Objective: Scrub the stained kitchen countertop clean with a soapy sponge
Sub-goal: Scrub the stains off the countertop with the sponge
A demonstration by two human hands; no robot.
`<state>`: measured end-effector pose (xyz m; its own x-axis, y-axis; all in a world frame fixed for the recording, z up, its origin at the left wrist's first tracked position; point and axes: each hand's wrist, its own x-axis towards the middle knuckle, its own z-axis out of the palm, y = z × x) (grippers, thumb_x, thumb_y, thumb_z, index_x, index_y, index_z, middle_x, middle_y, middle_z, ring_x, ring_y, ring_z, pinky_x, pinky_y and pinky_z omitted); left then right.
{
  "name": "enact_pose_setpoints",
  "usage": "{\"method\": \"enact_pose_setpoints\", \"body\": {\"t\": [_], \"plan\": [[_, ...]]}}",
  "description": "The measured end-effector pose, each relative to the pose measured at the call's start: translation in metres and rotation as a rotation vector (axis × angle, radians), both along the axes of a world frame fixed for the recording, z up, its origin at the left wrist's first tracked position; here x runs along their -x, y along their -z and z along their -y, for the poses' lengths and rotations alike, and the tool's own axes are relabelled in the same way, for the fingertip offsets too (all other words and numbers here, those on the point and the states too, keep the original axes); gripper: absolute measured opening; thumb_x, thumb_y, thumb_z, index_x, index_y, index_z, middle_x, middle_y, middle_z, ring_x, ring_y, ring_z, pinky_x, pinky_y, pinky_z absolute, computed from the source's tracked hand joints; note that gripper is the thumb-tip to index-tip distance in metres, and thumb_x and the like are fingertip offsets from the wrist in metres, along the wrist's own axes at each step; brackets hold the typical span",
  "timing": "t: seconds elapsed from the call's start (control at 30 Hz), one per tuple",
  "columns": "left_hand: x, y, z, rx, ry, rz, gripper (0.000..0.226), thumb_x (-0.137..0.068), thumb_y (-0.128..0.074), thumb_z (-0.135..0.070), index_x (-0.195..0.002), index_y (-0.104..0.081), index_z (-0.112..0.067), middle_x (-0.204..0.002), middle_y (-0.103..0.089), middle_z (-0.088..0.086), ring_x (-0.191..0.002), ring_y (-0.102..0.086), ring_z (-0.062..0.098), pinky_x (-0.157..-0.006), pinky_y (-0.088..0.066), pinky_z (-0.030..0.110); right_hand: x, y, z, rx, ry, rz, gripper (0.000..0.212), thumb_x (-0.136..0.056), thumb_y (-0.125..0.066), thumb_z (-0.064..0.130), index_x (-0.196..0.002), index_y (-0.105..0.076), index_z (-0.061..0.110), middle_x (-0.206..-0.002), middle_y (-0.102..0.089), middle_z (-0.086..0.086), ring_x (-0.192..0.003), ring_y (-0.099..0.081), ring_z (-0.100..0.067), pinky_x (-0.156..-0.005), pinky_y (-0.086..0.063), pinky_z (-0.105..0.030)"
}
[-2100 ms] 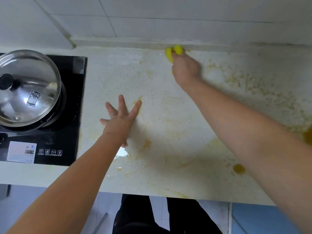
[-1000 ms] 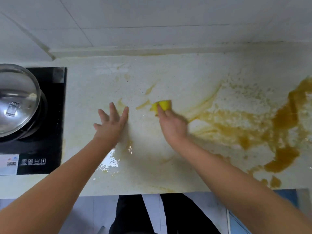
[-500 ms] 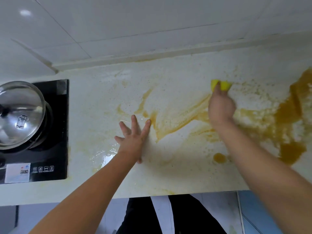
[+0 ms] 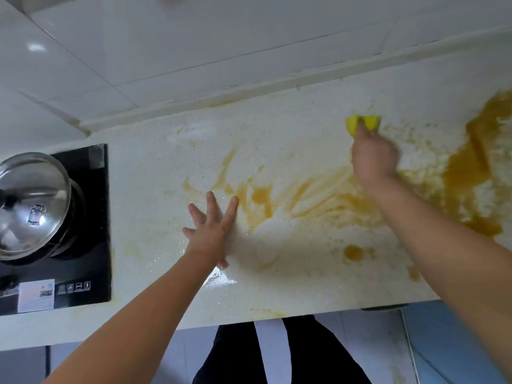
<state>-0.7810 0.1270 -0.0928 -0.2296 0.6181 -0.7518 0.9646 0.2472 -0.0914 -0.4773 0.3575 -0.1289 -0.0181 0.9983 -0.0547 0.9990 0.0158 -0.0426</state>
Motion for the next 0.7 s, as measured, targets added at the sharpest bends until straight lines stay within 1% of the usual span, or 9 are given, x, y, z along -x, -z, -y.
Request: {"method": "enact_pose_setpoints", "body": {"t": [0.1, 0.2, 0.27, 0.3, 0.37, 0.43, 0.53, 0.6, 0.7], "plan": [[-0.001, 0.001, -0.001, 0.008, -0.001, 0.009, 0.171, -0.054, -0.103, -0.024, -0.145, 0.039, -0.053, -0.150, 0.054, 0.010, -0.146, 0.021, 0.062, -0.105, -0.036, 0.075, 0.006, 0.008, 0.052, -0.022, -0.003, -0.002, 0.062, -0.084, -0.044, 0.001, -0.146, -0.046, 0.009, -0.089, -0.066, -0.020, -0.065, -0.065, -0.037, -0.061, -0.051, -0.041], [-0.002, 0.000, -0.002, 0.001, 0.000, 0.006, 0.170, -0.052, -0.103, -0.024, -0.148, 0.034, -0.052, -0.151, 0.053, 0.010, -0.146, 0.018, 0.062, -0.103, -0.039, 0.073, 0.059, 0.012, 0.140, 0.103, -0.207, -0.092, 0.062, -0.078, -0.039, 0.008, -0.138, -0.056, 0.008, -0.078, -0.064, -0.010, -0.049, -0.059, -0.029, -0.043, -0.046, -0.033], [-0.002, 0.001, -0.002, -0.014, -0.002, 0.008, 0.169, -0.051, -0.103, -0.022, -0.149, 0.032, -0.053, -0.151, 0.053, 0.009, -0.146, 0.018, 0.061, -0.102, -0.040, 0.073, 0.103, -0.002, 0.173, 0.176, -0.298, -0.176, 0.062, -0.080, -0.034, 0.011, -0.138, -0.056, 0.010, -0.081, -0.063, -0.006, -0.049, -0.061, -0.028, -0.038, -0.044, -0.031], [-0.001, 0.002, -0.001, -0.020, -0.003, 0.013, 0.169, -0.050, -0.103, -0.021, -0.149, 0.031, -0.054, -0.151, 0.054, 0.009, -0.146, 0.018, 0.061, -0.102, -0.039, 0.073, 0.120, -0.004, 0.176, 0.216, -0.329, -0.194, 0.061, -0.086, -0.035, 0.011, -0.145, -0.048, 0.011, -0.092, -0.064, -0.007, -0.059, -0.066, -0.030, -0.044, -0.048, -0.034], [0.000, 0.003, -0.001, -0.034, -0.006, 0.016, 0.169, -0.049, -0.103, -0.020, -0.149, 0.029, -0.055, -0.151, 0.054, 0.008, -0.146, 0.018, 0.060, -0.102, -0.039, 0.074, 0.143, -0.007, 0.153, 0.303, -0.345, -0.228, 0.059, -0.099, -0.035, 0.013, -0.156, -0.024, 0.020, -0.121, -0.060, -0.008, -0.089, -0.069, -0.034, -0.065, -0.052, -0.039], [0.000, 0.003, -0.002, -0.047, -0.005, 0.014, 0.169, -0.049, -0.103, -0.018, -0.149, 0.028, -0.056, -0.151, 0.054, 0.008, -0.146, 0.018, 0.059, -0.102, -0.038, 0.075, 0.148, -0.003, 0.110, 0.319, -0.253, -0.270, 0.056, -0.104, -0.034, 0.018, -0.157, -0.020, 0.028, -0.135, -0.054, -0.007, -0.104, -0.065, -0.035, -0.078, -0.051, -0.040], [0.000, 0.001, -0.002, -0.037, -0.021, 0.019, 0.169, -0.051, -0.102, -0.013, -0.149, 0.028, -0.056, -0.151, 0.054, 0.007, -0.148, 0.021, 0.057, -0.105, -0.034, 0.078, 0.136, -0.003, 0.055, 0.259, -0.094, -0.290, 0.047, -0.106, -0.034, 0.028, -0.153, -0.031, 0.035, -0.140, -0.051, -0.011, -0.116, -0.056, -0.035, -0.090, -0.044, -0.038], [0.000, 0.001, -0.002, -0.038, -0.020, 0.027, 0.169, -0.052, -0.102, -0.011, -0.149, 0.029, -0.056, -0.152, 0.053, 0.007, -0.147, 0.022, 0.058, -0.106, -0.032, 0.079, 0.136, -0.002, 0.041, 0.183, -0.044, -0.243, 0.042, -0.104, -0.037, 0.025, -0.144, -0.046, 0.036, -0.137, -0.050, -0.013, -0.122, -0.047, -0.034, -0.093, -0.040, -0.039], [-0.001, 0.000, -0.002, -0.037, -0.012, 0.027, 0.169, -0.051, -0.101, -0.011, -0.148, 0.030, -0.055, -0.152, 0.052, 0.006, -0.148, 0.021, 0.058, -0.105, -0.034, 0.078, 0.159, -0.006, 0.062, 0.110, -0.169, -0.224, 0.034, -0.099, -0.043, 0.032, -0.123, -0.064, 0.040, -0.127, -0.051, -0.007, -0.120, -0.044, -0.031, -0.091, -0.035, -0.041]]}}
